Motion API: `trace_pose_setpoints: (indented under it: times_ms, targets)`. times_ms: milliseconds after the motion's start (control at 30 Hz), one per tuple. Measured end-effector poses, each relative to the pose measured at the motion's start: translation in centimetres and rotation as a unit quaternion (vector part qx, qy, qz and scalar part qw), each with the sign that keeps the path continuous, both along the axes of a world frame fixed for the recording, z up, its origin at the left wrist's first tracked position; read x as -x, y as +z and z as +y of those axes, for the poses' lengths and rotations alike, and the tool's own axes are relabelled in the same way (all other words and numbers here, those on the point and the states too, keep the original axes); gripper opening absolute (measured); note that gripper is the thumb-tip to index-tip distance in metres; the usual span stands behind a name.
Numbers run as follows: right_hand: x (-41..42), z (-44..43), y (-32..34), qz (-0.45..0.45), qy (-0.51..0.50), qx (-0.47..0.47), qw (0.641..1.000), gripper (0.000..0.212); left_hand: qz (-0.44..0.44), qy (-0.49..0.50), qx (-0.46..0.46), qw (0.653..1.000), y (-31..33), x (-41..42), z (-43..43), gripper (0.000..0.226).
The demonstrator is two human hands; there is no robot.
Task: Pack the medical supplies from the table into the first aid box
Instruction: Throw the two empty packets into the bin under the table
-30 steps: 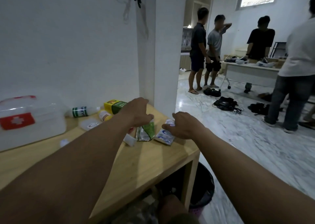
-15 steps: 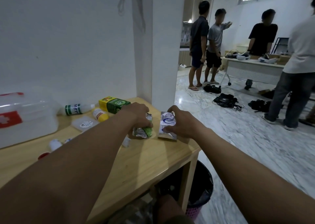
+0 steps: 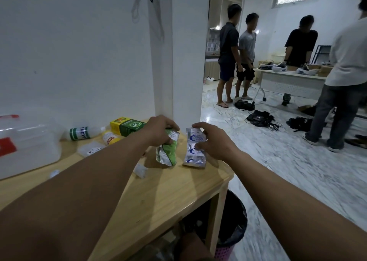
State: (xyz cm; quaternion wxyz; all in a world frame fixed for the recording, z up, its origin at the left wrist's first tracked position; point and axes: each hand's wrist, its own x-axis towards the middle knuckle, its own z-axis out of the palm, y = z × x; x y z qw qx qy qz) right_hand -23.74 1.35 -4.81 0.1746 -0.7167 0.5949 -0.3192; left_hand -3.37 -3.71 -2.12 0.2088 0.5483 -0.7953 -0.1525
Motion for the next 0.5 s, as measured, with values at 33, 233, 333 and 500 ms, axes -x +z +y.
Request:
trace_pose_setpoints:
  times_ms: [33,233,333,500]
  targets:
    - [0.2,0.0,0.2,-0.005,-0.002,0.002,1.000,0.067,0.017,0.000,0.000,1.000,0.2,0.2,-0.1,0.050]
    - [1.4,-0.2,1.9,-0.022,-0.026,0.032,0.999,0.061,0.104,-0.027,0.019,0.994,2.5,1.7,-0.2,0.049]
    - [2.4,-0.5,3.0,-0.032,-0.042,0.053,0.997,0.057,0.135,-0.039,0.031,0.990,3.8,2.8,-0.5,0.049]
    - [5.0,-1.3,4.7,-0.046,-0.062,0.086,0.993,0.056,0.164,-0.051,0.064,0.983,5.3,5.2,-2.2,0.051]
